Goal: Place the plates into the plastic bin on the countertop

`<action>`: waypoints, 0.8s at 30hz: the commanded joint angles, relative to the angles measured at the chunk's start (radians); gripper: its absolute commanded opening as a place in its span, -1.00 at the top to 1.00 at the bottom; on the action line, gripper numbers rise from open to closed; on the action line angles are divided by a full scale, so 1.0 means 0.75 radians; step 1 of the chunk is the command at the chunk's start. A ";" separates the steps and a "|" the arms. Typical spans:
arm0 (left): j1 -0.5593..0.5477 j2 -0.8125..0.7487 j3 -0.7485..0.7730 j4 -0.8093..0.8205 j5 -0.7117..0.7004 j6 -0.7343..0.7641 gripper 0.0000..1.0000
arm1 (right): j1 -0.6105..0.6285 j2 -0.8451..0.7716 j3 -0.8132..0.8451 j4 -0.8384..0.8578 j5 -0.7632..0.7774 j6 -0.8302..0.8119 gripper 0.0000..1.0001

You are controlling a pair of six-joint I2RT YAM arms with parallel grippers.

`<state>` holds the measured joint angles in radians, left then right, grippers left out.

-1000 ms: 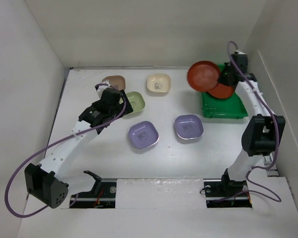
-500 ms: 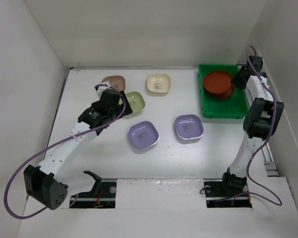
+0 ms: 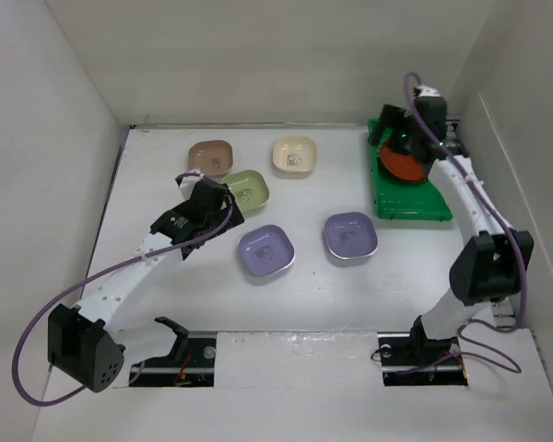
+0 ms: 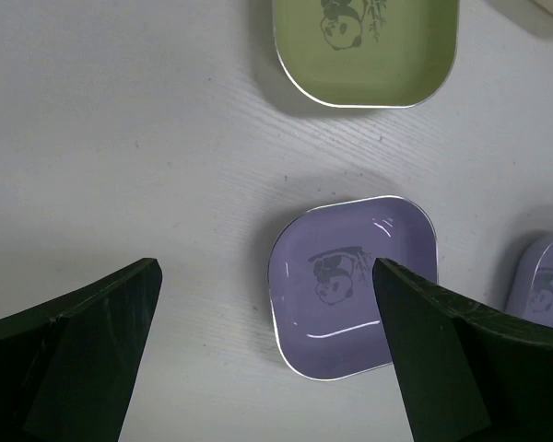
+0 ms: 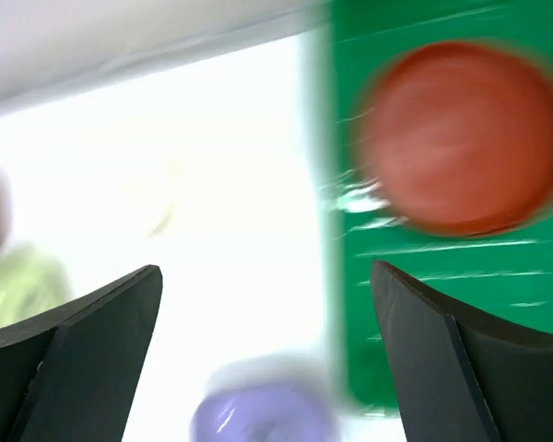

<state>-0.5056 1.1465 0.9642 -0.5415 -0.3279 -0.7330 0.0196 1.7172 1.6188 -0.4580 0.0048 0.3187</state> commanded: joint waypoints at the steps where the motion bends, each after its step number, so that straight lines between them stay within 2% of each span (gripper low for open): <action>1: 0.003 -0.038 -0.042 0.012 -0.037 -0.080 -0.99 | 0.225 -0.196 -0.251 0.052 0.026 -0.092 -1.00; 4: 0.003 -0.038 -0.097 0.012 -0.052 -0.092 -0.99 | 0.399 -0.301 -0.515 0.174 0.026 -0.051 -0.91; 9: 0.003 -0.070 -0.148 0.012 -0.052 -0.107 -0.99 | 0.589 -0.371 -0.710 0.159 0.163 0.003 -0.85; 13: 0.003 -0.127 -0.148 0.000 -0.039 -0.107 -0.99 | 0.632 -0.359 -0.784 0.179 0.145 0.017 -0.74; 18: 0.003 -0.142 -0.124 -0.026 -0.039 -0.094 -0.99 | 0.786 -0.328 -0.882 0.224 0.194 0.066 -0.74; 24: 0.003 -0.142 -0.124 -0.027 -0.027 -0.094 -0.99 | 0.839 -0.183 -0.896 0.277 0.214 0.109 -0.63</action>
<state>-0.5056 1.0519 0.8505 -0.5438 -0.3435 -0.7998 0.6373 1.5455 0.9520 -0.3202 0.1238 0.3717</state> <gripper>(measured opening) 0.993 0.818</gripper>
